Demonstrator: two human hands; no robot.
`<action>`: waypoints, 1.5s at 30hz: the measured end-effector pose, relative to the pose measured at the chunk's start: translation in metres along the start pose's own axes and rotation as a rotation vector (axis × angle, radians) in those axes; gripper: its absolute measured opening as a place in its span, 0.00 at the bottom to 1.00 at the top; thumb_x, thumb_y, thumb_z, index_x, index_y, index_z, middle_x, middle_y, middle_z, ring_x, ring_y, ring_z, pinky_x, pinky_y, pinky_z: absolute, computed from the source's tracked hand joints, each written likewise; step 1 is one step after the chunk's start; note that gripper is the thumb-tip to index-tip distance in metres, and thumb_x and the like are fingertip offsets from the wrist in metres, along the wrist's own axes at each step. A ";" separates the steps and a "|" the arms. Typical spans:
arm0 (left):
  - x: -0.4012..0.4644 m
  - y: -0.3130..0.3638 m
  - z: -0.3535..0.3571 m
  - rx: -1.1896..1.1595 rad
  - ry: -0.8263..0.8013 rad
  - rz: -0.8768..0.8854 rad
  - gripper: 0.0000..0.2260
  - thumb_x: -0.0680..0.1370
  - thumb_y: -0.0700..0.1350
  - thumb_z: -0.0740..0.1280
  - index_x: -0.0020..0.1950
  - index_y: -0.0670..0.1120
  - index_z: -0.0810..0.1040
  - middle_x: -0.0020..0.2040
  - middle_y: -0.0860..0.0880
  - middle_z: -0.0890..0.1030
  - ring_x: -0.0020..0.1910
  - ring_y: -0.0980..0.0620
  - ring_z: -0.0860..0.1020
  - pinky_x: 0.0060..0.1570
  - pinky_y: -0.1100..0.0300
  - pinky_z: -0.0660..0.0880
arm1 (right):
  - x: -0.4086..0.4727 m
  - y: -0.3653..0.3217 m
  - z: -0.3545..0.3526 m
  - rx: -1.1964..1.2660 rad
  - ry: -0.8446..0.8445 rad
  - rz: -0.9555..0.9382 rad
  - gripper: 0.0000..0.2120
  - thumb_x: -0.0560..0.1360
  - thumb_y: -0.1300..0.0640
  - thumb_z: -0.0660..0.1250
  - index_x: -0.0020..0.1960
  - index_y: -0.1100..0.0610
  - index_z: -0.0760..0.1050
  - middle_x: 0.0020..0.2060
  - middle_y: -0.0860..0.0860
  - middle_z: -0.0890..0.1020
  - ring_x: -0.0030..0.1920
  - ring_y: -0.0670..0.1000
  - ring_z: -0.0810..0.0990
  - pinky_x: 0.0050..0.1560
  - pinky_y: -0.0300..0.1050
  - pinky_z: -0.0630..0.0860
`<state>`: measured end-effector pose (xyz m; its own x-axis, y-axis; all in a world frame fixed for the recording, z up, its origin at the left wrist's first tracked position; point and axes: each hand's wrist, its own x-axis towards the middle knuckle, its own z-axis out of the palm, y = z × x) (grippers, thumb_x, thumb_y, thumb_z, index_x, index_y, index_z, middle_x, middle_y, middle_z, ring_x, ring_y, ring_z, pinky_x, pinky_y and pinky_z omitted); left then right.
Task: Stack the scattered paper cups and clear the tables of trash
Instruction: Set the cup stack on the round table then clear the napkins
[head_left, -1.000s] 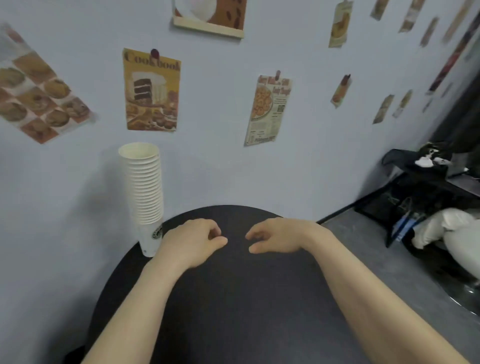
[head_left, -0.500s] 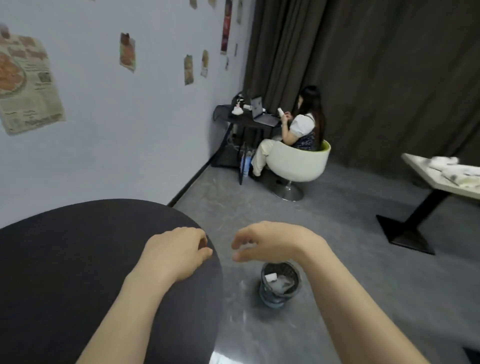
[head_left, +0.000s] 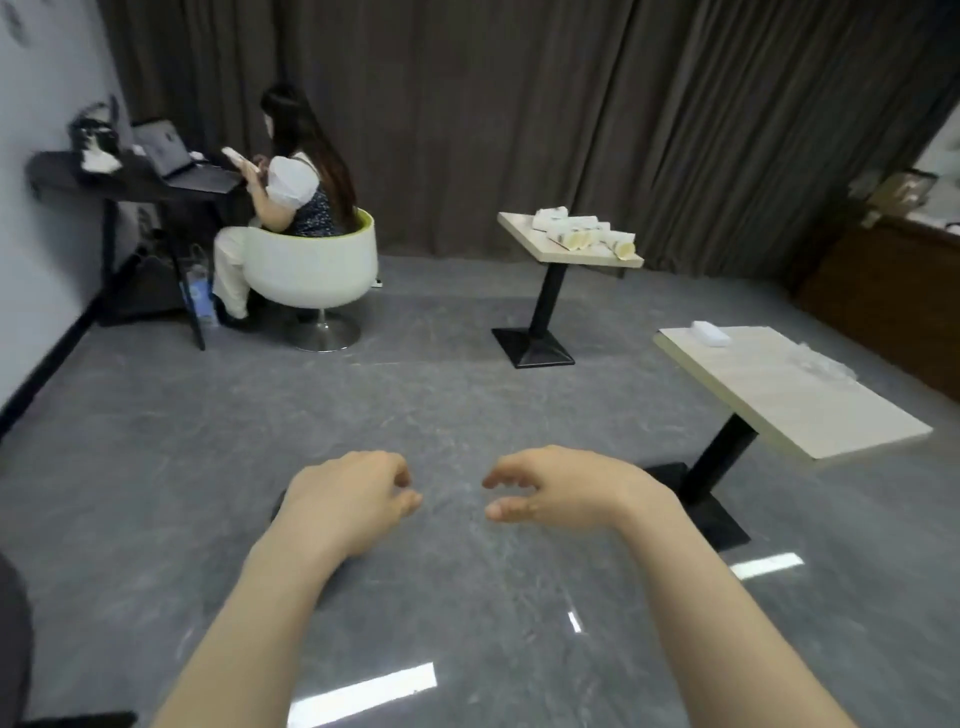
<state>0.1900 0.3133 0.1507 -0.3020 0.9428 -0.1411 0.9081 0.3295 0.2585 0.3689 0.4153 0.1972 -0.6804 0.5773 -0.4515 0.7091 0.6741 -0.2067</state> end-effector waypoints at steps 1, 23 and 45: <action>0.013 0.021 0.006 0.005 -0.018 0.044 0.13 0.79 0.58 0.59 0.61 0.56 0.74 0.61 0.55 0.78 0.61 0.51 0.74 0.51 0.57 0.68 | -0.008 0.023 0.000 0.021 0.005 0.032 0.22 0.77 0.39 0.61 0.68 0.45 0.68 0.67 0.47 0.73 0.65 0.49 0.72 0.64 0.49 0.69; 0.360 0.307 0.040 0.129 -0.168 0.577 0.16 0.79 0.59 0.58 0.65 0.57 0.72 0.63 0.53 0.76 0.63 0.50 0.74 0.54 0.57 0.68 | 0.048 0.358 -0.101 0.322 0.169 0.526 0.23 0.76 0.40 0.62 0.69 0.44 0.68 0.65 0.44 0.75 0.64 0.47 0.74 0.63 0.47 0.71; 0.680 0.513 0.069 0.143 -0.216 0.649 0.15 0.79 0.56 0.58 0.63 0.54 0.73 0.60 0.54 0.78 0.59 0.50 0.76 0.46 0.58 0.66 | 0.179 0.681 -0.193 0.404 0.218 0.712 0.20 0.76 0.40 0.63 0.67 0.43 0.70 0.62 0.44 0.76 0.61 0.45 0.74 0.58 0.41 0.69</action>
<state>0.4702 1.1201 0.1209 0.3660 0.9108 -0.1912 0.9189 -0.3212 0.2290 0.6937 1.0668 0.1432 -0.0371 0.9056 -0.4225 0.9653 -0.0769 -0.2496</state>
